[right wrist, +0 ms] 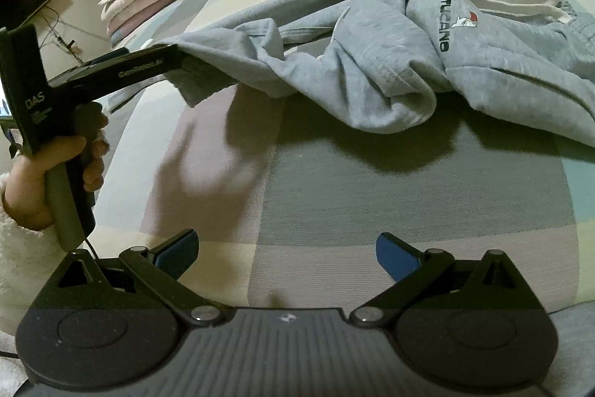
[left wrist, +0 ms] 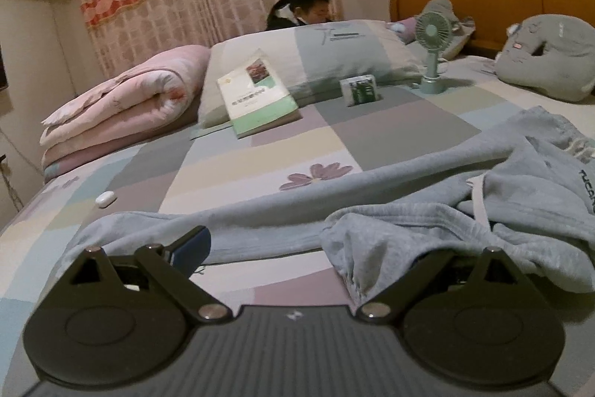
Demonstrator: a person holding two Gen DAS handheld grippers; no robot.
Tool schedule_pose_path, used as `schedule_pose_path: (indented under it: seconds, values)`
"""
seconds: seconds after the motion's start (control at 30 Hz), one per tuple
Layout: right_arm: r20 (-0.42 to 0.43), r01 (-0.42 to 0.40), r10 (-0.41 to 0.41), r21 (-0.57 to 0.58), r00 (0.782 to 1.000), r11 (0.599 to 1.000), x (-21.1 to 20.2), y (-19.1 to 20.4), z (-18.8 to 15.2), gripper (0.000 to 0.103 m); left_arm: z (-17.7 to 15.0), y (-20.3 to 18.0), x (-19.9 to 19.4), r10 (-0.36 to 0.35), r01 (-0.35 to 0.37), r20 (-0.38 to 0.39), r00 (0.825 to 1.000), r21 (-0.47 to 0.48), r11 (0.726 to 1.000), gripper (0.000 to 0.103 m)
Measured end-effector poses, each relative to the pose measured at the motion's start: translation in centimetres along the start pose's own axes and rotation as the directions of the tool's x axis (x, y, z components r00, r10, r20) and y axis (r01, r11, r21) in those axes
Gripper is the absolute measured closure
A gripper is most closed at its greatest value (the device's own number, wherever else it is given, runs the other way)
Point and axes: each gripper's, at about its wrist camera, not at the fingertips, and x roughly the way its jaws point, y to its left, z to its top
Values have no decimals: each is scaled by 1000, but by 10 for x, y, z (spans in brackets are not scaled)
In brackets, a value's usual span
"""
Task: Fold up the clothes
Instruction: 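Drag the cuff outward with the left gripper to straighten the sweatpants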
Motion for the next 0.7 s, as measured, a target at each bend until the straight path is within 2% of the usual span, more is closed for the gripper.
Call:
schedule_pose_path:
  seconds: [0.37, 0.7]
  values:
    - [-22, 8, -8, -11, 1000, 1000, 4, 6, 1, 0, -22, 51, 3, 112, -117, -72, 991, -75, 990, 9]
    - [-35, 10, -11, -32, 999, 999, 4, 13, 2, 0, -38, 96, 2, 208, -215, -103, 973, -63, 975, 8]
